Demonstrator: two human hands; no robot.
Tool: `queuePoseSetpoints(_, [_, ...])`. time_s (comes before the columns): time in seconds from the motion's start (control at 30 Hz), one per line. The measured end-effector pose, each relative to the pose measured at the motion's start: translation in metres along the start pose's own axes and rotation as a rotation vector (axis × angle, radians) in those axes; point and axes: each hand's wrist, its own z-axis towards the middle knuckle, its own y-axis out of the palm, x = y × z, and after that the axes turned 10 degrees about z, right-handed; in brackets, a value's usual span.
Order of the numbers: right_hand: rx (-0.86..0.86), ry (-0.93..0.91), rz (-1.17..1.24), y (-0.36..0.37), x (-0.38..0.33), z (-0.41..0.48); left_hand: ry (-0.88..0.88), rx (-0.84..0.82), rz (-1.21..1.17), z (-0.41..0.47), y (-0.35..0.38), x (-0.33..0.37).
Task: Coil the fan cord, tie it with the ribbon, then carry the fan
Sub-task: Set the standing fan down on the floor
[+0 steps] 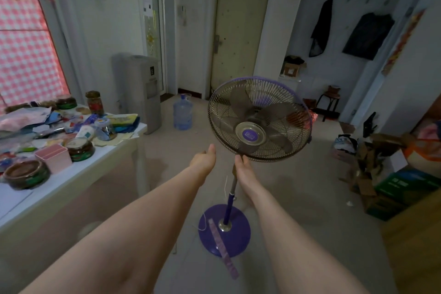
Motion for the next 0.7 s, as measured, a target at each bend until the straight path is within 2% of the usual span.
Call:
queuePoseSetpoints(0.2, [-0.058, 0.123, 0.022, 0.001, 0.025, 0.03, -0.047, -0.012, -0.012, 0.03, 0.018, -0.007])
queuePoseSetpoints(0.4, [-0.137, 0.149, 0.014, -0.015, 0.037, 0.064, -0.098, 0.012, -0.011, 0.058, 0.037, -0.005])
queuePoseSetpoints(0.7, [-0.151, 0.171, -0.018, -0.012, 0.073, 0.108, -0.122, 0.031, -0.019, 0.104, 0.064, -0.023])
